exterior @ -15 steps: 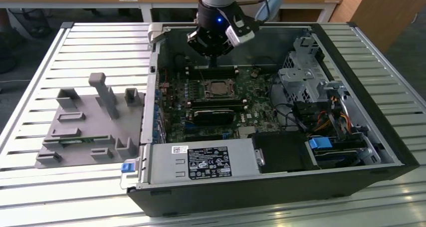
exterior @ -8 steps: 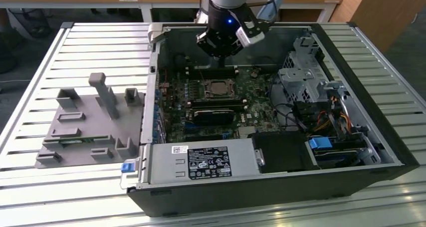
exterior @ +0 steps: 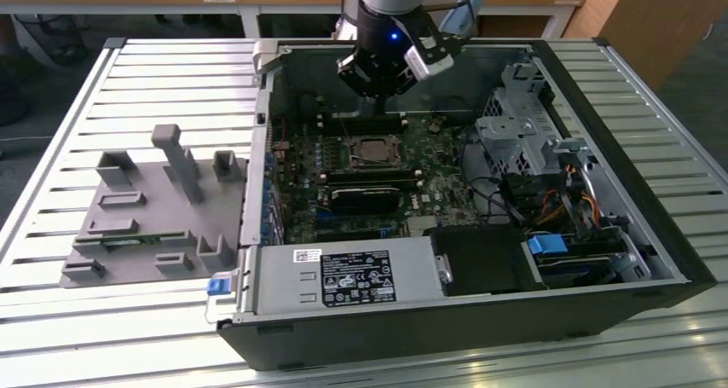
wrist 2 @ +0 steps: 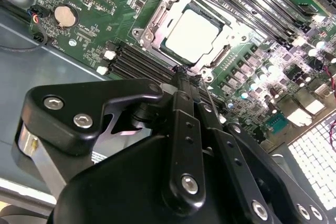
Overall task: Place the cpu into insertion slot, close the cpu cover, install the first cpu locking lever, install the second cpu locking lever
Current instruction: 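Install the first cpu locking lever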
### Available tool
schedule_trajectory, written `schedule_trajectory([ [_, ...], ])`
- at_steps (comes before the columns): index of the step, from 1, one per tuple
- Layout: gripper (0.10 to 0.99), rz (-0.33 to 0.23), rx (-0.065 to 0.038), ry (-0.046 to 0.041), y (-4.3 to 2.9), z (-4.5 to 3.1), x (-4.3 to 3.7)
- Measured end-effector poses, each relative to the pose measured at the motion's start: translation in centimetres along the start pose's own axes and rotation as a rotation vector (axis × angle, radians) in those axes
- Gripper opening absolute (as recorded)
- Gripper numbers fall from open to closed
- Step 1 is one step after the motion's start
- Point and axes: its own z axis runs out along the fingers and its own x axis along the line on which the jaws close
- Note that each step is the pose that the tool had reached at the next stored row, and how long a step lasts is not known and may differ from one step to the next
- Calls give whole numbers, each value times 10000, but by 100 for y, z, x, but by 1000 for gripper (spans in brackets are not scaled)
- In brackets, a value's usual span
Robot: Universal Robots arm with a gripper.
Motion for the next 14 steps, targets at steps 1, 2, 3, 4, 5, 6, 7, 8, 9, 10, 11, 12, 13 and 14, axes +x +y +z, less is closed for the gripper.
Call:
schedule_trajectory([
  [1, 106, 0, 0, 0, 0, 0, -2],
  [2, 106, 0, 0, 0, 0, 0, -4],
  [3, 106, 0, 0, 0, 0, 0, -6],
  [4, 106, 0, 0, 0, 0, 0, -9],
  [5, 106, 0, 0, 0, 0, 0, -11],
  [6, 106, 0, 1, 0, -1, 0, -13],
  [7, 106, 0, 0, 0, -1, 0, -15],
  [8, 106, 0, 0, 0, -1, 0, -18],
  [9, 106, 0, 0, 0, -1, 0, -20],
  [10, 106, -1, 1, 0, -1, 0, -22],
  [11, 106, 0, 0, 0, -1, 0, -24],
  [12, 106, 0, 0, 0, -1, 0, -26],
  [13, 106, 0, 0, 0, -1, 0, -28],
  [14, 106, 0, 0, 0, -1, 0, -31],
])
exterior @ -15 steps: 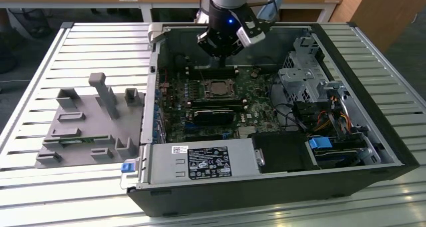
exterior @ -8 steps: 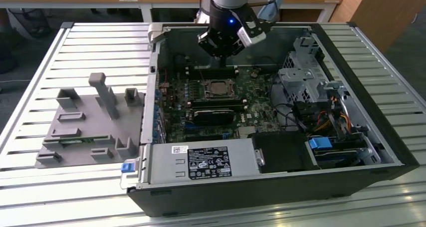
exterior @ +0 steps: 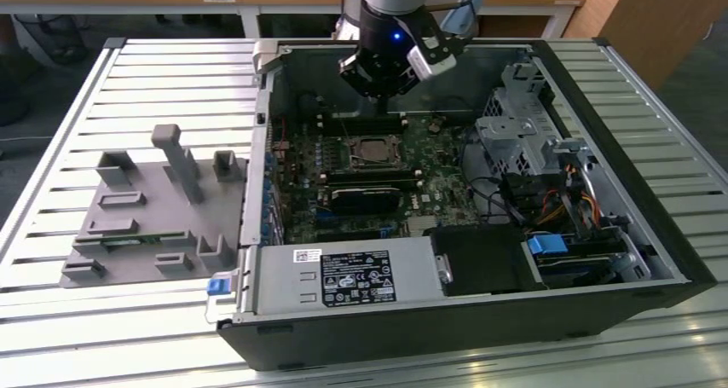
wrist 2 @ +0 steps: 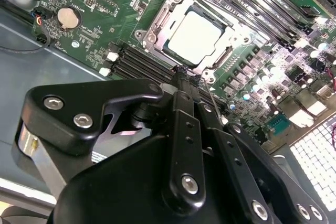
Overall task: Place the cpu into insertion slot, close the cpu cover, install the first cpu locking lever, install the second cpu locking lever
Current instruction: 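Install the first cpu locking lever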
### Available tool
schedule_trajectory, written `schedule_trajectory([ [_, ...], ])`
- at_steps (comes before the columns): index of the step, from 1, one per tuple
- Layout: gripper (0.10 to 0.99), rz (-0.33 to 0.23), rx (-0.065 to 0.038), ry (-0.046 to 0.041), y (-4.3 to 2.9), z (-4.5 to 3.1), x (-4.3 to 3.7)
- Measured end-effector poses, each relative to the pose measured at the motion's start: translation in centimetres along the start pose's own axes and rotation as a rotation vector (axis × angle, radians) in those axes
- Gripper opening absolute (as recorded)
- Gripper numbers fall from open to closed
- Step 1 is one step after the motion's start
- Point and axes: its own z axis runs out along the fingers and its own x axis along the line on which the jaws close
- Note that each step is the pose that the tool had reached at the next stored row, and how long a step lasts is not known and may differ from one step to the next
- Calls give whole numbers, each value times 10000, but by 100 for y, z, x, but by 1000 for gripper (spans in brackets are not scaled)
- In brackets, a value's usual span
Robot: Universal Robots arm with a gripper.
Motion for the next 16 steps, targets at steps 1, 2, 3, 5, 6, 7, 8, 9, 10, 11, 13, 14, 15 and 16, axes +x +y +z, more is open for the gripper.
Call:
schedule_trajectory([
  [1, 106, 0, 0, 0, 0, 0, -2],
  [2, 106, 0, 0, 0, 0, 0, -4],
  [3, 106, 0, 0, 0, 0, 0, -7],
  [5, 106, 0, -1, 0, 0, 0, -11],
  [6, 106, 0, 0, 0, 0, 0, -13],
  [7, 106, 0, 0, 0, -1, 0, -15],
  [8, 106, 0, 0, 0, -1, 0, -17],
  [9, 106, 0, 0, 0, -1, 0, -20],
  [10, 114, 1, 0, 0, -1, 0, -21],
  [11, 114, 1, 0, -1, -1, 0, -21],
  [13, 169, 1, 0, 0, 0, 0, -18],
  [14, 169, 1, 1, 0, 0, 0, -16],
  [15, 169, 0, 0, 1, 0, 0, -13],
  [16, 169, 0, 1, 1, 0, 0, -11],
])
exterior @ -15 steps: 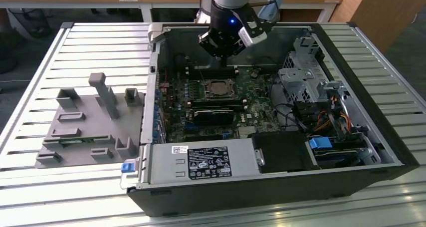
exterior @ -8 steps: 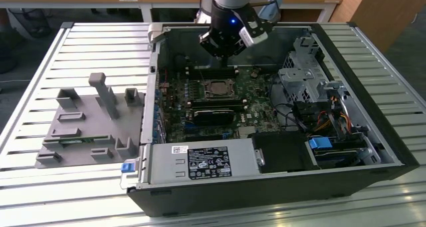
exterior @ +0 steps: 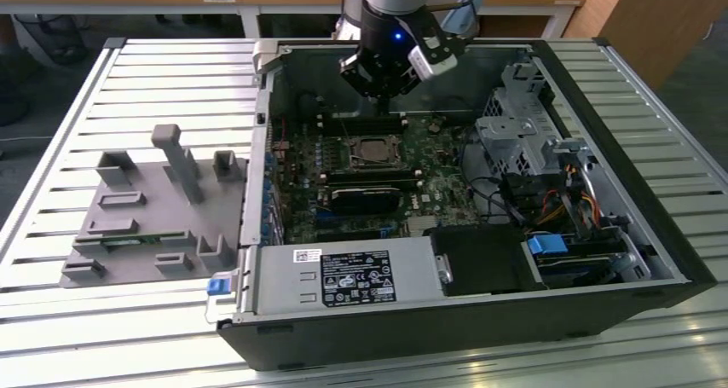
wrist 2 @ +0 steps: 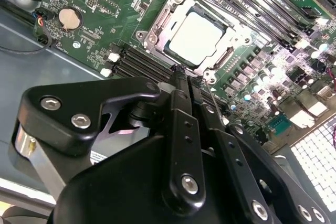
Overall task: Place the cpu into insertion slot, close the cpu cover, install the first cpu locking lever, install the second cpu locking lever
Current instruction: 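Install the first cpu locking lever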
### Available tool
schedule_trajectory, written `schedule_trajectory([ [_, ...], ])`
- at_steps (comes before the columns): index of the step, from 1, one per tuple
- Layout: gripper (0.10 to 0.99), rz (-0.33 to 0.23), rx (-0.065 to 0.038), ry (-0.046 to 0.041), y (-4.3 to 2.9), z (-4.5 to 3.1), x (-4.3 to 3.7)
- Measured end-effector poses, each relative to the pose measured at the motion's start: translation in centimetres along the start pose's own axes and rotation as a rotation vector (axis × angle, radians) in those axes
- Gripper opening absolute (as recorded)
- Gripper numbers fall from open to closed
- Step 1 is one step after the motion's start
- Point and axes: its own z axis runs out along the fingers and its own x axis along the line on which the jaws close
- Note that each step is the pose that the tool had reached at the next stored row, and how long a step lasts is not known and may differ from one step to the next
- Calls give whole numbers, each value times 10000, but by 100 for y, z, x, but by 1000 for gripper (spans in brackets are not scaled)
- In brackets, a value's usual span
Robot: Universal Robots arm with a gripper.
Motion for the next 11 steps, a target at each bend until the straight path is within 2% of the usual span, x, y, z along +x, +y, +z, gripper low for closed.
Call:
schedule_trajectory([
  [4, 169, -1, -1, 0, 0, 0, 3],
  [6, 157, -1, 0, -1, 0, 0, 4],
  [7, 106, 0, -1, -1, 0, 0, 5],
  [11, 106, 0, -1, -1, 0, 0, 15],
])
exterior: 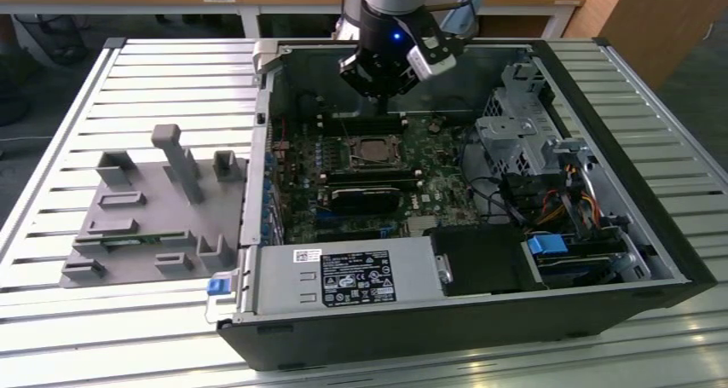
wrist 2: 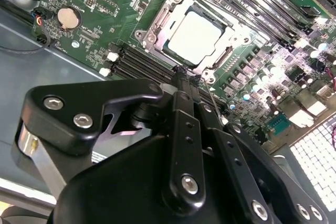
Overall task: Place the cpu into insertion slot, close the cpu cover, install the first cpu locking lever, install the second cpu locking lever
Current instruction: 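Install the first cpu locking lever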
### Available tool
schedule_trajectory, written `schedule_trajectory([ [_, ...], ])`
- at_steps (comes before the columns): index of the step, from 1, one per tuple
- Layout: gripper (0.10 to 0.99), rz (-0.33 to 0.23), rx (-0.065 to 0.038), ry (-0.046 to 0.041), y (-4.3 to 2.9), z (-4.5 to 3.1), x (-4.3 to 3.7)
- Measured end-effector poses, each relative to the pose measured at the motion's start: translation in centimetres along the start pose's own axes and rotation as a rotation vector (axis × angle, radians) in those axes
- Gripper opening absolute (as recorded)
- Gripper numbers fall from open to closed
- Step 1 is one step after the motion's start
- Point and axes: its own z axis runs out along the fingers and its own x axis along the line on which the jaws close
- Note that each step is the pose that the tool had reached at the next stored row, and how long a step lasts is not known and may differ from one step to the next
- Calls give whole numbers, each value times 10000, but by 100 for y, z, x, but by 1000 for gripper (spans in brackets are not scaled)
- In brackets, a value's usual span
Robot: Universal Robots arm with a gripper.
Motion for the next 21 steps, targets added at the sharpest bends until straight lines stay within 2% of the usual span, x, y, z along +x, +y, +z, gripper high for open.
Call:
schedule_trajectory([
  [2, 114, 0, 0, 0, 0, 0, 6],
  [3, 176, 0, 0, 0, 0, 0, 9],
  [21, 176, -1, 0, -1, 2, 0, 50],
])
